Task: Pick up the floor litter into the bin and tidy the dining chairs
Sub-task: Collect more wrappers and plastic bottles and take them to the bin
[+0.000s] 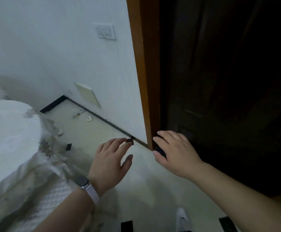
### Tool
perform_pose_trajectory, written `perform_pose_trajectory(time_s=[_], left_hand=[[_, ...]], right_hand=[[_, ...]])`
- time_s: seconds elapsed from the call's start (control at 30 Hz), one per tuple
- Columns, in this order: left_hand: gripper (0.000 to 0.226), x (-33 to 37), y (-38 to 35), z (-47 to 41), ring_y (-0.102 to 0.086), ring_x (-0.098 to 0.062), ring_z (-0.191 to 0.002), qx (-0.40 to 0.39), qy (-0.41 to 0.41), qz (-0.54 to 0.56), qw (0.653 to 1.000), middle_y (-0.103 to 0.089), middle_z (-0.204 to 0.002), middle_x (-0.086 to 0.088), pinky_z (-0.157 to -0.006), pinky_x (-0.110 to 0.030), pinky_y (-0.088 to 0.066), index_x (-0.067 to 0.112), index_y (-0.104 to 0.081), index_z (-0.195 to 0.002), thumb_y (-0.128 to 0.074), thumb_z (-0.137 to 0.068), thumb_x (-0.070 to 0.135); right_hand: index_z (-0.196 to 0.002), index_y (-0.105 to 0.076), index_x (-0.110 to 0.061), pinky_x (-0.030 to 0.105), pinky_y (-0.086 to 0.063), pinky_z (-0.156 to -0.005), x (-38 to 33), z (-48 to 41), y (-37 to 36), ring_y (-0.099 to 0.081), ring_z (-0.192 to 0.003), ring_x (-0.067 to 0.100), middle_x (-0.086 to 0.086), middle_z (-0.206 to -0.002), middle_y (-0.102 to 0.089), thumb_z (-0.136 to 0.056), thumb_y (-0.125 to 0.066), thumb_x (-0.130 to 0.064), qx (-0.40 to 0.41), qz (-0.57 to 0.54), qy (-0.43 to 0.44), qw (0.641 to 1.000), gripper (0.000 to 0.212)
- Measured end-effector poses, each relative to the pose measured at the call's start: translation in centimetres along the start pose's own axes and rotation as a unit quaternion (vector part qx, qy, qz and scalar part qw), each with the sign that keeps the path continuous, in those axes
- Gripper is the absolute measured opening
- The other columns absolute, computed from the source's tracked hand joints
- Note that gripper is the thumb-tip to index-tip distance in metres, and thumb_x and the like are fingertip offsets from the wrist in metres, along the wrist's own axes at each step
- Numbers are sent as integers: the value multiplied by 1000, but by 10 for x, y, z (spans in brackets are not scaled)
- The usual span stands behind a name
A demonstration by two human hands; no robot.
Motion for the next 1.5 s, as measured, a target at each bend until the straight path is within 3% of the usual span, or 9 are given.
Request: perform_pose_trajectory(time_s=[0.2,0.33,0.43,0.67,0.97,1.23,1.5], left_hand=[[42,-18,-2,-54,-60,-29,-113,15,74,-37,996,-66,-123,-4,-92,-44,-47,19,-67,-120,-49,-90,43],[42,-45,-7,-57,-61,-28,-110,11,126,-54,990,-66,-122,-4,-88,-40,-48,19,-67,-119,-48,-90,43],[41,-79,-12,-56,-60,-28,-107,25,159,-63,985,-67,-120,-4,-84,-40,-49,19,-69,-117,-50,-89,43],[42,-187,-39,-69,-60,-28,-105,39,222,-59,972,-67,-118,-3,-82,-39,-48,19,-69,-115,-50,-86,43],[41,-369,-49,-125,-60,-28,-106,72,264,-21,962,-67,-118,-2,-86,-40,-48,20,-67,-115,-49,-86,44],[42,-478,-46,-151,-61,-31,-105,58,299,2,953,-66,-119,-5,-87,-43,-51,18,-67,-117,-50,-88,43],[44,-579,-80,-182,-62,-30,-105,46,345,22,937,-66,-118,-7,-88,-43,-51,13,-69,-118,-50,-89,40]], right_hand=[[-145,-42,-24,38,-22,-114,33,-84,-2,-29,-141,18,-2,-153,-36,-100,-36,-51,-27,-15,83,996,53],[-135,-54,-19,42,-35,-107,28,-132,-8,-43,-132,22,3,-142,-50,-94,-32,-52,-20,-35,139,989,57],[-120,-63,-17,40,-46,-94,13,-168,-17,-54,-116,22,3,-127,-60,-91,-40,-48,9,-42,171,984,49],[-118,-65,-15,41,-48,-91,-35,-268,-66,-58,-113,27,7,-125,-62,-88,-44,-48,-7,-28,217,976,49],[-120,-65,-15,42,-50,-91,-116,-432,-71,-59,-114,26,8,-127,-62,-90,-40,-48,1,50,237,970,51],[-118,-67,-14,42,-49,-92,-180,-533,-107,-58,-115,26,7,-128,-62,-89,-40,-48,-15,34,260,965,52],[-116,-67,-11,41,-50,-87,-195,-650,-173,-61,-109,27,9,-122,-64,-88,-44,-45,-33,-14,269,963,50]])
Point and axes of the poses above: each hand's wrist, its own z-axis away from the middle knuckle, its own y-axis out of the back of the hand, x = y × z, the point moved 8 cm from there along -z, towards the middle knuckle
